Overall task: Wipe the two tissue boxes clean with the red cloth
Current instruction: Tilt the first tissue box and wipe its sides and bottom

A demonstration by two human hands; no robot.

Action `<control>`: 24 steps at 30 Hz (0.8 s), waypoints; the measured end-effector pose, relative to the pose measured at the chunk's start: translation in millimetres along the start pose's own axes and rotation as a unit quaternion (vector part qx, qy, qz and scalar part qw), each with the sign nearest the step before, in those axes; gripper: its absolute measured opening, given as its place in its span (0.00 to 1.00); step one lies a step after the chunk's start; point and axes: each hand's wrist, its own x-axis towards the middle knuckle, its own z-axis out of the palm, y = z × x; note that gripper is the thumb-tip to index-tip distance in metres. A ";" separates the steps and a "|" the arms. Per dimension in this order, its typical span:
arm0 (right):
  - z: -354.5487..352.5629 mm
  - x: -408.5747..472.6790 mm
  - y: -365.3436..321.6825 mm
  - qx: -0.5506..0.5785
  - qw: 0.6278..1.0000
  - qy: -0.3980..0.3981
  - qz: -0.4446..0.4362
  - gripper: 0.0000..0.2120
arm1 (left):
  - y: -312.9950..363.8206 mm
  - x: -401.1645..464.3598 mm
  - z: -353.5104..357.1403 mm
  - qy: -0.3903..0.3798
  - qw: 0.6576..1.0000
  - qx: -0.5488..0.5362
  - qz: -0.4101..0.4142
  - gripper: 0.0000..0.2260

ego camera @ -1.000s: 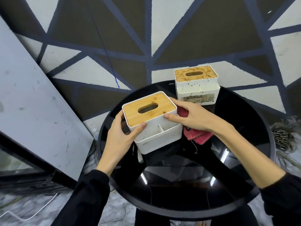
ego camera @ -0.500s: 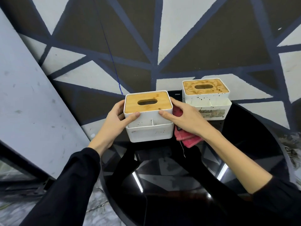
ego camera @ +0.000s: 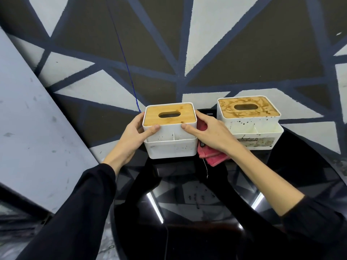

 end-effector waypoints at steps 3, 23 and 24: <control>4.2 3.5 3.4 -0.006 1.000 0.000 0.003 0.31 | -2.8 3.5 0.8 0.001 1.000 0.002 -0.001 0.30; 12.7 -7.8 0.0 -0.066 0.997 0.020 0.023 0.36 | -6.8 -8.6 14.6 0.052 0.996 0.073 -0.009 0.26; 12.9 -10.2 0.4 -0.061 0.997 0.028 0.024 0.37 | -7.0 -11.5 16.9 0.070 0.994 0.083 -0.010 0.28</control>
